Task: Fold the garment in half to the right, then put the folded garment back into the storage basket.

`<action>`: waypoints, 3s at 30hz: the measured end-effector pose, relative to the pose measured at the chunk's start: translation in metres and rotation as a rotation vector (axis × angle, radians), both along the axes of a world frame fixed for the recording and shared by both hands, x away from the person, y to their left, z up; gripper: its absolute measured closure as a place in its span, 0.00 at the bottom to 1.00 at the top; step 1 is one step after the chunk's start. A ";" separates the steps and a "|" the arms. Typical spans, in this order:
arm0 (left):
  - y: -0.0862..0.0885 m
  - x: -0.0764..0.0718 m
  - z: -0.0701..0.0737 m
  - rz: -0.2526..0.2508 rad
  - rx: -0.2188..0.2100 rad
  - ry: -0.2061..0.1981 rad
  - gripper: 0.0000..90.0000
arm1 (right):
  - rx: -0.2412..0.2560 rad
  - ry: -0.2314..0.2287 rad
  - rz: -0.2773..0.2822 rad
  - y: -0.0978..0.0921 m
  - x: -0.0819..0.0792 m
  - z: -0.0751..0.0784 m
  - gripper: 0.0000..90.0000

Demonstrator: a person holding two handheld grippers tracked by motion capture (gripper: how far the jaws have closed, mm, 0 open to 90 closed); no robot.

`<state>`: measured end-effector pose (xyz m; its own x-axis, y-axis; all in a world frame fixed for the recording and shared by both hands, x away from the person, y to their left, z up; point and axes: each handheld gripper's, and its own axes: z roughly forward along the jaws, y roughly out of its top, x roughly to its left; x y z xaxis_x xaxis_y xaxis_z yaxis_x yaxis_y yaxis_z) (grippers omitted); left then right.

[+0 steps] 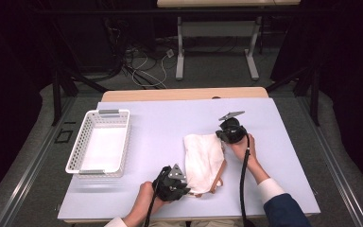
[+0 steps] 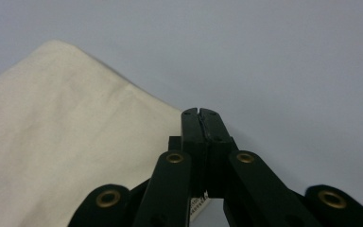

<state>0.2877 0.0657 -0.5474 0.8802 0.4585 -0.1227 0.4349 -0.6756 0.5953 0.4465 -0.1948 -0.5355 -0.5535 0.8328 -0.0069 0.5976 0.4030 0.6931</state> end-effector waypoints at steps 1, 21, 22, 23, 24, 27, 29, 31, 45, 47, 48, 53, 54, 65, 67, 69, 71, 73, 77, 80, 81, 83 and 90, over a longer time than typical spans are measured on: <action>0.000 0.000 0.000 -0.001 0.001 0.001 0.88 | 0.010 -0.001 -0.010 -0.001 -0.001 0.000 1.00; 0.004 0.002 0.003 -0.024 0.023 0.014 0.88 | 0.000 0.009 -0.030 -0.010 -0.009 -0.008 1.00; 0.004 0.002 0.003 -0.022 0.021 0.013 0.87 | 0.002 0.006 -0.022 -0.010 -0.008 -0.010 0.99; 0.004 0.002 0.003 -0.024 0.022 0.017 0.86 | -0.001 0.015 -0.020 -0.010 -0.008 -0.010 0.99; 0.005 0.002 0.004 -0.028 0.024 0.021 0.85 | 0.001 0.014 -0.020 -0.010 -0.009 -0.010 0.98; 0.007 0.001 0.004 -0.033 0.015 0.031 0.77 | -0.003 0.009 -0.014 -0.011 -0.010 -0.009 0.91; 0.011 0.000 0.006 -0.033 0.012 0.038 0.67 | -0.005 0.006 -0.018 -0.011 -0.012 -0.007 0.85; 0.015 0.000 0.008 -0.019 0.004 0.039 0.60 | 0.005 0.005 -0.008 -0.013 -0.014 -0.004 0.80; 0.027 0.001 0.012 0.048 -0.016 -0.007 0.25 | 0.049 0.067 0.105 -0.024 -0.022 0.010 0.31; 0.026 -0.001 0.013 0.061 -0.009 -0.031 0.20 | 0.057 0.066 0.124 -0.027 -0.023 0.012 0.22; 0.025 -0.002 0.013 0.069 -0.007 -0.038 0.18 | 0.054 0.071 0.129 -0.028 -0.023 0.013 0.20; 0.024 -0.003 0.013 0.090 -0.006 -0.068 0.15 | 0.071 0.076 0.168 -0.032 -0.025 0.017 0.14; 0.024 -0.003 0.013 0.099 -0.008 -0.073 0.13 | 0.073 0.087 0.171 -0.032 -0.025 0.018 0.11; 0.013 -0.007 0.010 0.143 0.003 -0.131 0.01 | 0.075 0.094 0.218 -0.028 -0.020 0.020 0.05; 0.011 -0.008 0.009 0.145 0.001 -0.138 0.01 | 0.076 0.088 0.227 -0.027 -0.018 0.019 0.05; 0.009 -0.008 0.008 0.143 -0.001 -0.138 0.01 | 0.068 0.098 0.233 -0.026 -0.016 0.018 0.05; 0.006 -0.009 0.006 0.142 -0.001 -0.142 0.01 | 0.068 0.097 0.233 -0.025 -0.014 0.017 0.06; 0.003 -0.010 0.005 0.135 0.001 -0.151 0.01 | 0.061 0.101 0.236 -0.024 -0.012 0.015 0.07; -0.004 -0.013 0.002 0.123 0.004 -0.157 0.02 | 0.070 0.099 0.240 -0.021 -0.009 0.012 0.09; -0.009 -0.015 0.001 0.113 0.006 -0.173 0.04 | 0.060 0.098 0.241 -0.019 -0.007 0.010 0.13; -0.011 -0.016 0.000 0.109 0.004 -0.173 0.05 | 0.055 0.102 0.245 -0.020 -0.006 0.010 0.15; -0.013 -0.017 -0.001 0.104 0.005 -0.176 0.09 | 0.066 0.099 0.232 -0.019 -0.005 0.008 0.17; -0.015 -0.023 -0.003 0.095 0.014 -0.193 0.24 | 0.067 0.129 0.223 -0.015 0.000 -0.001 0.26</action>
